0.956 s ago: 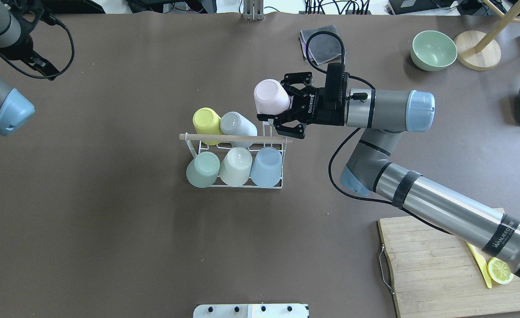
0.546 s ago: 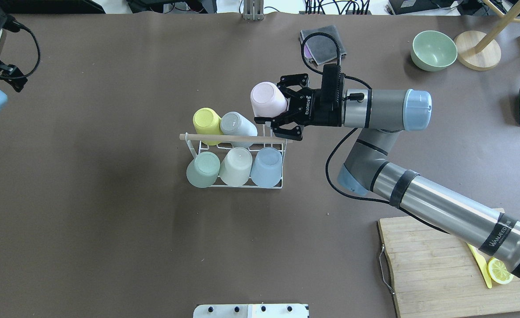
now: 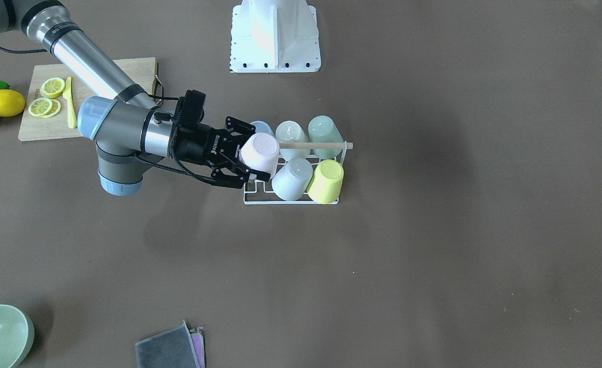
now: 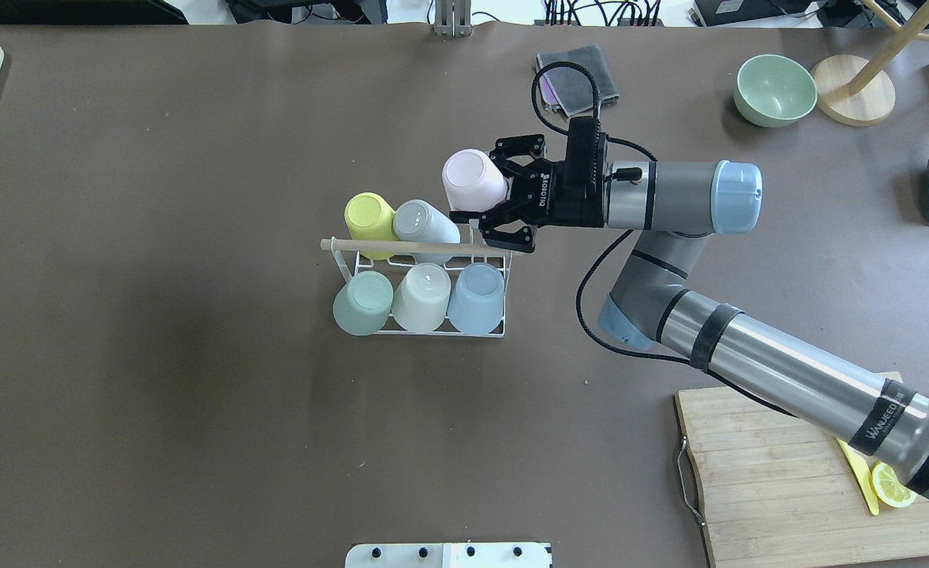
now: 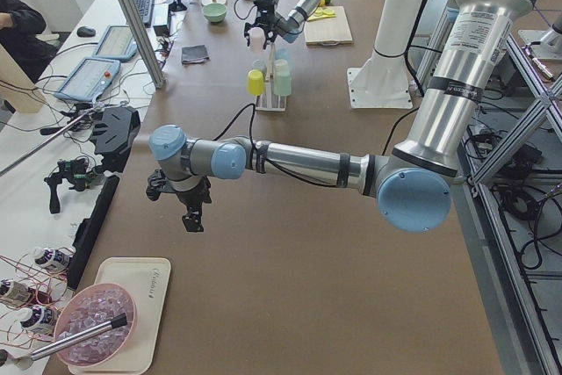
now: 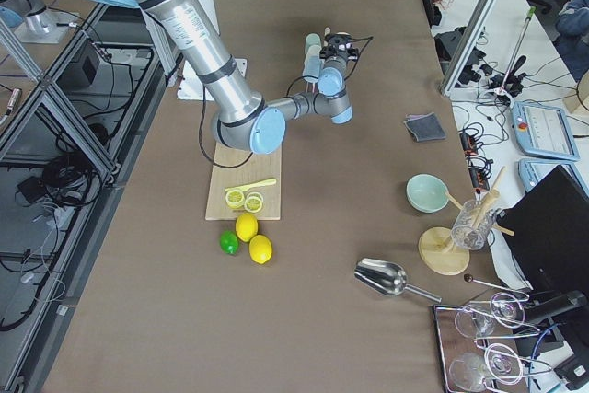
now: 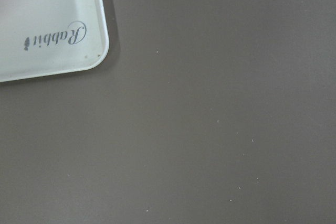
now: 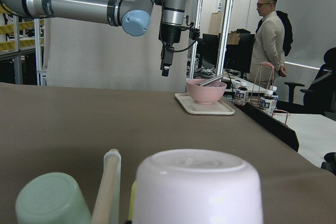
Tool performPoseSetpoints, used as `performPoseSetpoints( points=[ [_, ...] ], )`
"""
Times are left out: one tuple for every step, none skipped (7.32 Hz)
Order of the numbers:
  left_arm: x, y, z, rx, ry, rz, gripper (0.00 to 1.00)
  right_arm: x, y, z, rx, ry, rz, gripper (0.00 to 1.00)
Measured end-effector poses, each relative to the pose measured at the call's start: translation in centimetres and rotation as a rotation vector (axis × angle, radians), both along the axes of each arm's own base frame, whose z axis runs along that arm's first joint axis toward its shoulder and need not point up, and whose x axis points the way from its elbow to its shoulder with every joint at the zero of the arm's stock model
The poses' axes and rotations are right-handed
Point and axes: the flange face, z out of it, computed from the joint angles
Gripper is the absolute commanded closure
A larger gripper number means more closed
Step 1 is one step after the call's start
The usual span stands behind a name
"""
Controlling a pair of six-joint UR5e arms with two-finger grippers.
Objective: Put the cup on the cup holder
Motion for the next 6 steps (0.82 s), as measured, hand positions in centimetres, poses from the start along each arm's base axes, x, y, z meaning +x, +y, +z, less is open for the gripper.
performPoseSetpoints(
  points=[
    [-0.8, 0.5, 0.6, -0.014, 0.01, -0.013, 0.02, -0.1, 0.0, 0.0, 0.0, 0.0, 0.0, 1.0],
    [-1.4, 0.8, 0.9, -0.02, 0.013, -0.022, 0.02, -0.2, 0.1, 0.0, -0.001, 0.001, -0.002, 1.0],
    [-2.7, 1.6, 1.2, -0.026, 0.021, -0.043, 0.02, -0.3, 0.1, 0.1, -0.003, 0.003, -0.003, 1.0],
    [-4.6, 3.4, 2.0, -0.037, 0.043, -0.073, 0.02, -0.4, 0.1, 0.1, -0.004, 0.004, -0.004, 0.97],
    [-5.8, 5.5, 2.5, -0.043, 0.068, -0.093, 0.02, -0.5, 0.2, 0.1, -0.005, 0.004, -0.005, 0.75],
    [-6.3, 7.0, 2.8, -0.044, 0.077, -0.101, 0.02, -0.5, 0.2, 0.1, -0.005, 0.004, -0.006, 0.64]
  ],
)
